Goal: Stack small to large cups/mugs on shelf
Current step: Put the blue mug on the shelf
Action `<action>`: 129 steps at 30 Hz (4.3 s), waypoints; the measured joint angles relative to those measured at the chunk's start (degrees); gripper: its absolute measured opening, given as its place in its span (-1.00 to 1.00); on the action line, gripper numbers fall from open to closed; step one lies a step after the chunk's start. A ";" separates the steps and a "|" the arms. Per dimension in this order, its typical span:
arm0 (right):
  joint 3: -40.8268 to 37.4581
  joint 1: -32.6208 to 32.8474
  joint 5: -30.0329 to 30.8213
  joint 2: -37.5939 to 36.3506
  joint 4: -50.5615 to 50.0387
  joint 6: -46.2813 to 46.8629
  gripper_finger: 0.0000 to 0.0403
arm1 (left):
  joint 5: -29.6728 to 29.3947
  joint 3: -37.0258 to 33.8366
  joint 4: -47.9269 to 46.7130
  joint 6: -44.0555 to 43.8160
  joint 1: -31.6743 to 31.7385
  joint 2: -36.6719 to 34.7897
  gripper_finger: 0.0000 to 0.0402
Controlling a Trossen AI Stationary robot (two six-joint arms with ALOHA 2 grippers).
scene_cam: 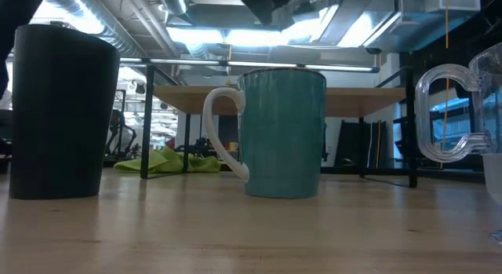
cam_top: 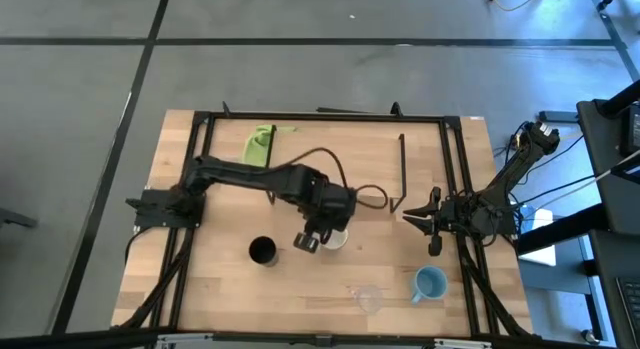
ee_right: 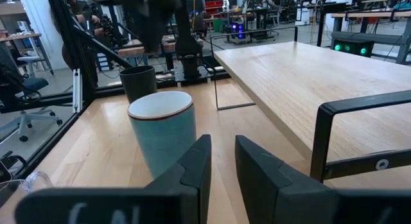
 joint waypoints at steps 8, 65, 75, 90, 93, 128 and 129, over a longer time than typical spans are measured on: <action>0.00 0.00 0.00 0.00 0.00 -0.05 -0.64 | -6.48 0.06 6.67 -7.36 -4.94 -0.09 -0.77; 0.02 0.02 0.00 0.00 0.00 0.02 -0.64 | -10.20 -14.88 16.18 -10.95 -8.86 0.50 -0.47; 0.02 0.02 0.02 0.00 0.00 0.04 -0.64 | -10.67 -15.68 18.00 -10.48 -7.40 0.46 -0.47; 0.02 0.00 0.01 0.02 0.00 0.05 -0.64 | -9.42 -20.59 21.08 -10.19 -7.68 0.52 -0.48; 0.02 0.00 0.01 0.01 0.00 -0.05 -0.64 | -9.79 -20.59 21.13 -10.14 -7.68 0.52 -0.48; 0.02 0.02 0.00 0.02 0.00 0.03 -0.64 | -7.81 -20.52 20.65 -11.16 -7.35 0.46 -0.92; 0.01 0.00 0.01 0.01 0.00 0.06 -0.64 | -7.85 -20.54 20.42 -11.30 -7.46 0.14 -0.92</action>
